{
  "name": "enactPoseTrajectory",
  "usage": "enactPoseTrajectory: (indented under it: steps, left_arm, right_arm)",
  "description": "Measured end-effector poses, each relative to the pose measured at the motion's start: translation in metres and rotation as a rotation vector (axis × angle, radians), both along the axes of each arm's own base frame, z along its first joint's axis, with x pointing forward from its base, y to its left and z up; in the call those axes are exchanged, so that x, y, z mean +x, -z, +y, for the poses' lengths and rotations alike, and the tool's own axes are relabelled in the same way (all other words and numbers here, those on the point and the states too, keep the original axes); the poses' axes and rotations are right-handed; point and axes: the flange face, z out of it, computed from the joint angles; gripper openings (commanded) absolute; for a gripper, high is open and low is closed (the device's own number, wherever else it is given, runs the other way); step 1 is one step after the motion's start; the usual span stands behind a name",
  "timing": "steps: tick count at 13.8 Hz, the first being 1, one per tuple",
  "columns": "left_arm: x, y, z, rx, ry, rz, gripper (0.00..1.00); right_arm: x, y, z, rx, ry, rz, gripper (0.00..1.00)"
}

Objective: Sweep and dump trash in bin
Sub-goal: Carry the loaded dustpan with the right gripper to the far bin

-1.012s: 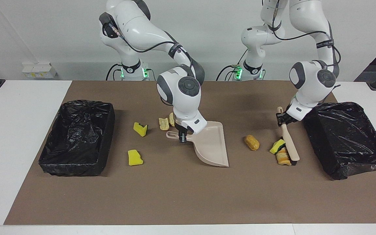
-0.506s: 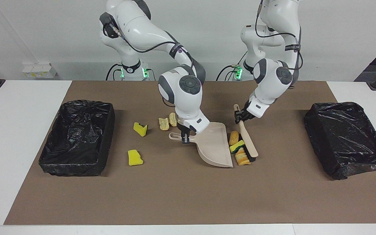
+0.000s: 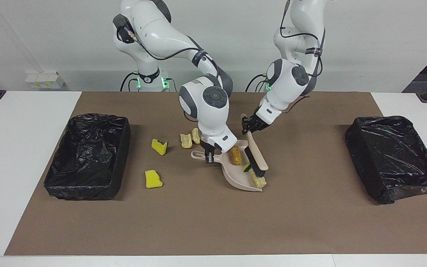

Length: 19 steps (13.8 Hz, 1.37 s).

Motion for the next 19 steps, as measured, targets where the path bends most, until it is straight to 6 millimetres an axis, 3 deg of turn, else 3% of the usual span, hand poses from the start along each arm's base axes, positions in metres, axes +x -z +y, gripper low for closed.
enactPoseTrajectory:
  steps: [2, 5, 7, 9, 11, 13, 16, 19]
  left_arm:
    - [0.000, -0.011, -0.003, -0.011, 0.006, -0.007, 0.00]
    - [0.002, -0.037, 0.013, -0.021, 0.006, 0.013, 0.00]
    - [0.003, -0.049, 0.035, 0.007, 0.010, 0.023, 0.00]
    - [0.005, -0.055, 0.060, 0.072, 0.012, 0.045, 0.00]
    - [0.000, -0.057, 0.070, 0.120, -0.011, 0.088, 0.00]
    - [-0.021, -0.050, 0.067, 0.146, -0.015, 0.124, 0.00]
    - [-0.085, -0.025, 0.042, 0.193, 0.075, 0.171, 0.00]
    - [-0.150, 0.004, 0.004, 0.249, 0.094, 0.186, 0.00]
  right_arm:
    - [0.001, 0.000, -0.002, 0.015, 0.011, 0.006, 0.00]
    - [0.013, -0.004, -0.014, 0.085, 0.018, 0.002, 0.00]
    - [0.025, -0.008, -0.036, 0.134, 0.012, 0.009, 0.00]
    - [0.039, -0.026, -0.069, 0.162, 0.008, -0.008, 0.00]
    - [0.047, -0.058, -0.113, 0.165, 0.009, -0.024, 0.00]
    - [0.044, -0.099, -0.163, 0.150, 0.027, -0.027, 0.00]
    - [0.041, -0.143, -0.255, 0.140, 0.037, -0.060, 0.00]
    - [0.036, -0.159, -0.349, 0.139, 0.041, -0.060, 0.00]
